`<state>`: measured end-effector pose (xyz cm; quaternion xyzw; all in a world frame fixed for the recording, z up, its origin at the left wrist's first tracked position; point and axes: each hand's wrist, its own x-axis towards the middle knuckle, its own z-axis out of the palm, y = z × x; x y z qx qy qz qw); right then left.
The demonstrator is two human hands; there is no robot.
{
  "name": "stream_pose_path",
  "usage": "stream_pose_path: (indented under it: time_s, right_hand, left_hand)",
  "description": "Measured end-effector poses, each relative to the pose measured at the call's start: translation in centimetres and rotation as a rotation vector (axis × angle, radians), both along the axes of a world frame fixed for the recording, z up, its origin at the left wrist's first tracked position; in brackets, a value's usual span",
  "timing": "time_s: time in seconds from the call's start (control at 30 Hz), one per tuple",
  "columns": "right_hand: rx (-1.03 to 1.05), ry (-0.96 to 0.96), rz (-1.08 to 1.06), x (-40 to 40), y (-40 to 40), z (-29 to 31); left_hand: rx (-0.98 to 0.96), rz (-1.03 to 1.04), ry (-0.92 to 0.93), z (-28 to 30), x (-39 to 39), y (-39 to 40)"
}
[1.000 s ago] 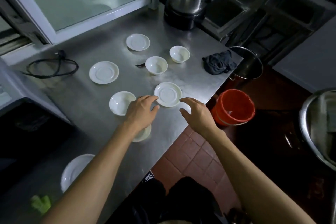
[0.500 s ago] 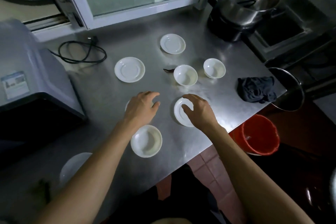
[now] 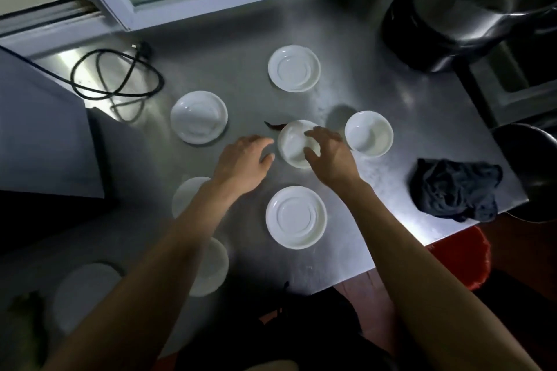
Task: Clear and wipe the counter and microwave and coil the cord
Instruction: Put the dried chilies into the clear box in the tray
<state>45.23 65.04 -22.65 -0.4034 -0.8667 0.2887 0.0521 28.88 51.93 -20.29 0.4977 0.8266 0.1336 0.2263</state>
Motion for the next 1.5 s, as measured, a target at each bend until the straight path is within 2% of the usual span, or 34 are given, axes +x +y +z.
stream_pose_path:
  time_s: [0.17,0.5,0.77,1.2,1.5]
  right_hand:
    - [-0.029,-0.040,0.065,-1.0,2.7,-1.5]
    - [-0.078,-0.032,0.147,-2.4,3.2,-2.6]
    - [-0.092,0.093,0.057,-4.5,4.8,-3.2]
    - [-0.279,-0.124,0.219,-12.2,7.8,-4.5]
    - [-0.122,-0.289,0.382,-13.4,8.4,-4.8]
  left_hand:
    - [-0.035,0.032,-0.015,-0.5,0.2,2.9]
    - [-0.016,0.120,-0.038,-2.1,-0.8,2.8]
    - [-0.065,0.177,-0.085,-2.8,-1.9,2.6]
    - [-0.126,0.215,-0.045,-4.9,-4.8,3.3]
    - [-0.150,0.256,-0.066,-4.7,-5.1,3.9]
